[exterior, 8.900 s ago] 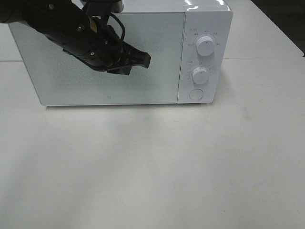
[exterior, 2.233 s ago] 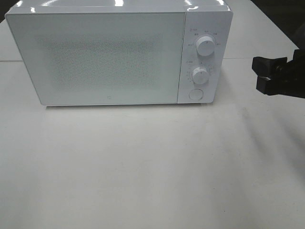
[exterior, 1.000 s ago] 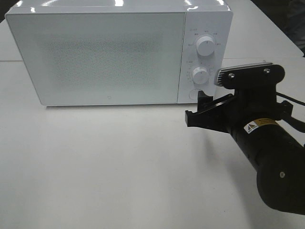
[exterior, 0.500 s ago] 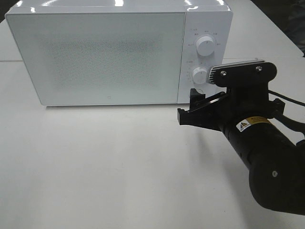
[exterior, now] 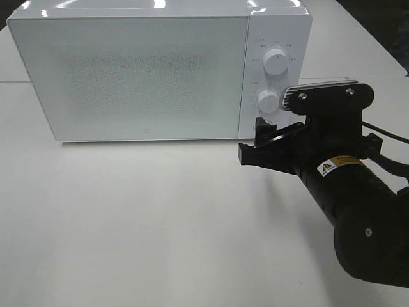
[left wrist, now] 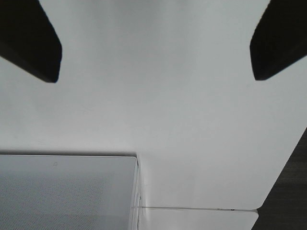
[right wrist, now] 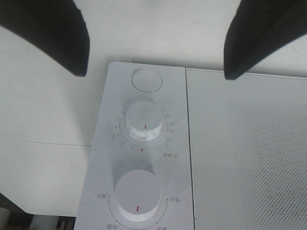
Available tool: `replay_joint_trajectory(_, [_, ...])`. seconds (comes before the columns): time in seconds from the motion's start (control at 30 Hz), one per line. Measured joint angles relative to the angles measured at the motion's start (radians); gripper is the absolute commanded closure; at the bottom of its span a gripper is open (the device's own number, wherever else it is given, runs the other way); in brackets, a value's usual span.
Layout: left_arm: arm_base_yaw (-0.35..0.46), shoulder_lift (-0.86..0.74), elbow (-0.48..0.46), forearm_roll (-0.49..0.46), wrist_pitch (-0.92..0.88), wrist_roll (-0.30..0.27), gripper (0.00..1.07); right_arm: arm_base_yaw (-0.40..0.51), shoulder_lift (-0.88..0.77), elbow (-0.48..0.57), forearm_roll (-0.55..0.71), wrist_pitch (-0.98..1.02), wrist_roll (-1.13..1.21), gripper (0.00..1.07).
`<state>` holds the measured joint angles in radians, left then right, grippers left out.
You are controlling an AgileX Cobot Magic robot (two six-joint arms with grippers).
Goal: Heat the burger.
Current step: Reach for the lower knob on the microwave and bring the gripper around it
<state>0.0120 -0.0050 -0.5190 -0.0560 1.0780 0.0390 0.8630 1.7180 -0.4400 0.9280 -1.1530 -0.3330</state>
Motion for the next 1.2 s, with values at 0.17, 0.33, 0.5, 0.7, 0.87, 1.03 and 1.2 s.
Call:
replay_joint_trajectory(0.17, [0.000,0.000,0.000,0.000,0.000,0.000,0.06,-0.036,0.017,-0.021,-0.024,-0.001,0.000,0.32])
replay_joint_trajectory(0.33, [0.000,0.000,0.000,0.000,0.000,0.000,0.06,-0.085,0.088,-0.079,-0.089,0.000,0.000,0.32])
replay_joint_trajectory(0.5, [0.000,0.000,0.000,0.000,0.000,0.000,0.06,-0.129,0.144,-0.128,-0.104,0.000,0.001,0.32])
replay_joint_trajectory(0.7, [0.000,0.000,0.000,0.000,0.000,0.000,0.06,-0.172,0.196,-0.188,-0.141,0.028,0.001,0.32])
replay_joint_trajectory(0.87, [0.000,0.000,0.000,0.000,0.000,0.000,0.06,-0.218,0.262,-0.273,-0.154,0.036,0.001,0.32])
replay_joint_trajectory(1.03, [0.000,0.000,0.000,0.000,0.000,0.000,0.06,-0.248,0.307,-0.326,-0.182,0.047,0.002,0.32])
replay_joint_trajectory(1.2, [0.000,0.000,0.000,0.000,0.000,0.000,0.06,-0.267,0.342,-0.368,-0.191,0.054,0.002,0.32])
